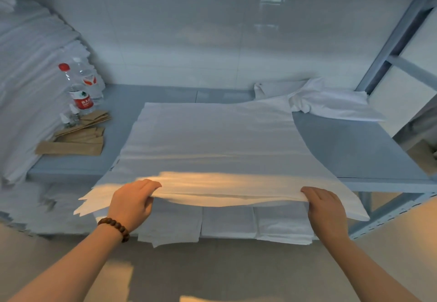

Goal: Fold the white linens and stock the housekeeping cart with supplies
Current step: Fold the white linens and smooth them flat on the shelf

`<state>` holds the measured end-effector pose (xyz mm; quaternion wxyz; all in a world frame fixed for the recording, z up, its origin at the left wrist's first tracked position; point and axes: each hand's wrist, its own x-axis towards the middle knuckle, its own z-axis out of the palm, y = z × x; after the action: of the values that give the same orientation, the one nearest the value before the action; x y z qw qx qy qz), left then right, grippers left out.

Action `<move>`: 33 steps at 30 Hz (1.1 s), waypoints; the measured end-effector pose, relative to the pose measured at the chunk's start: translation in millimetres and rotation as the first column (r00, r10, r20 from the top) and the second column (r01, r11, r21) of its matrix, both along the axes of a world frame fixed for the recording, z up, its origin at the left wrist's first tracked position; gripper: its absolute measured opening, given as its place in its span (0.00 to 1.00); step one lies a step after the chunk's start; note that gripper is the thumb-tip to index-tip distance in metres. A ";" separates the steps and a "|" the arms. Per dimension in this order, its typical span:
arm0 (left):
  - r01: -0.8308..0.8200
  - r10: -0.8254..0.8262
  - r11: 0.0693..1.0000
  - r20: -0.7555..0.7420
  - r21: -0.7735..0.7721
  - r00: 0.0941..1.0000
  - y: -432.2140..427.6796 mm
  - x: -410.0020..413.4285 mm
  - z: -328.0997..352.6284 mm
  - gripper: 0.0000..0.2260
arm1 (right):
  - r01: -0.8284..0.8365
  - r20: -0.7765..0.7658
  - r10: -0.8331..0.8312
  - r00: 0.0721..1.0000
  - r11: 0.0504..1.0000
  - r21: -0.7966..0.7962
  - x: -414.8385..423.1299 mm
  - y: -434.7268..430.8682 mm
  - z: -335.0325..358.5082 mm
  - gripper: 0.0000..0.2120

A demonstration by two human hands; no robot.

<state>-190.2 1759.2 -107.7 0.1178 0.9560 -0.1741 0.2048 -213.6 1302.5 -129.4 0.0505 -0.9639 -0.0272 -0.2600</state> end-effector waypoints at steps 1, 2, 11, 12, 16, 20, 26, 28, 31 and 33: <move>-0.001 0.001 1.000 0.018 0.005 1.000 -0.2 -5.3 2.6 0.17 | -0.003 0.015 0.003 1.000 1.000 0.012 -4.3 -0.4 2.0 0.25; -0.002 0.001 1.000 0.033 0.007 0.999 -0.3 -10.6 5.2 0.17 | -0.007 0.031 0.006 1.000 1.000 0.022 -8.6 -0.7 3.9 0.25; 0.002 0.000 1.000 0.173 -0.015 0.985 -1.8 -46.6 33.4 0.18 | -0.034 0.192 0.019 0.981 0.997 0.073 -36.5 -1.7 25.8 0.21; -0.001 0.004 1.000 0.194 -0.015 0.981 -2.0 -47.9 38.7 0.18 | -0.038 0.222 0.021 0.975 0.997 0.073 -36.9 -1.8 30.5 0.18; 0.003 0.000 1.000 0.255 -0.012 0.967 -1.0 -46.8 63.1 0.17 | -0.048 0.296 0.022 0.955 0.995 0.082 -32.2 -1.2 56.1 0.13; 0.008 -0.004 1.000 0.320 -0.011 0.947 1.8 -35.7 86.8 0.16 | -0.048 0.358 0.015 0.934 0.995 0.084 -18.9 -3.5 82.3 0.13; -0.011 0.000 1.000 0.371 0.027 0.929 4.3 7.1 112.5 0.14 | -0.066 0.436 0.041 0.899 0.997 0.044 24.6 -5.8 109.2 0.15; -0.010 -0.007 0.999 0.363 0.046 0.932 5.3 28.7 115.9 0.13 | -0.043 0.417 0.025 0.909 0.998 0.035 47.5 -5.5 115.0 0.13; 0.001 -0.027 0.997 0.310 0.083 0.950 6.9 67.9 116.8 0.13 | -0.031 0.371 0.029 0.928 1.000 0.000 89.7 -5.4 119.0 0.12; 0.003 -0.030 0.995 0.259 0.102 0.965 8.4 100.1 112.7 0.13 | -0.016 0.335 0.025 0.942 0.999 -0.030 122.1 -4.8 117.1 0.13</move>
<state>-90.1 1767.6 5.1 0.0472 0.9240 -0.2060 0.3185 -91.6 1297.7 -12.2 0.0349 -0.9058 -0.0491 -0.4194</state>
